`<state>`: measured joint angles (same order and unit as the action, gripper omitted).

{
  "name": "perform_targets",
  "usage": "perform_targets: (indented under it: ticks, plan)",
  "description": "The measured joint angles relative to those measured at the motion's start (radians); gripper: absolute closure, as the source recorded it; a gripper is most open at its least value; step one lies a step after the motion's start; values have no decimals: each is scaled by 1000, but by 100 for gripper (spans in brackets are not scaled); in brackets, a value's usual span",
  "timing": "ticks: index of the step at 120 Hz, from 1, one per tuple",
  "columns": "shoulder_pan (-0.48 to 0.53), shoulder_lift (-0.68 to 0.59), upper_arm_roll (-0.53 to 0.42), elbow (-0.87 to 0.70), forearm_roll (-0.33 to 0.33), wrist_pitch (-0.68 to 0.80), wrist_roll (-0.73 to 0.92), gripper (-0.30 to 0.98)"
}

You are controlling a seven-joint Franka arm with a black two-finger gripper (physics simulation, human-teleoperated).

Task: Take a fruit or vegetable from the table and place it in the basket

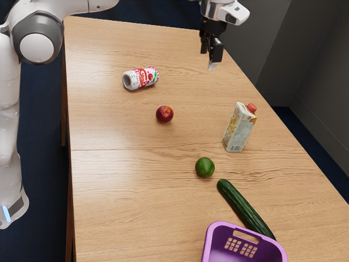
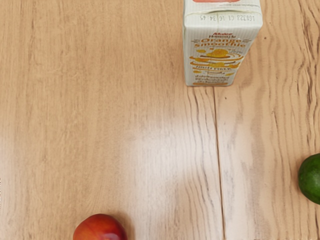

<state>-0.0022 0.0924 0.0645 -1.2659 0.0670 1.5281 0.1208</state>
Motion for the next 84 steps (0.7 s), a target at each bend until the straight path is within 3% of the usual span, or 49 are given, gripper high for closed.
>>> perform_targets:
  ticks: [25, 41, 62, 84]
  plan:
    - [1, 0, 0, 4, 2, -1, 21, 0]
    - [-1, -40, -10, 134, 12, -24, 29, 0]
    - [145, -91, -253, 184, 29, -57, 34, 0]
    - [23, 22, -288, 143, 46, -70, 39, 0]
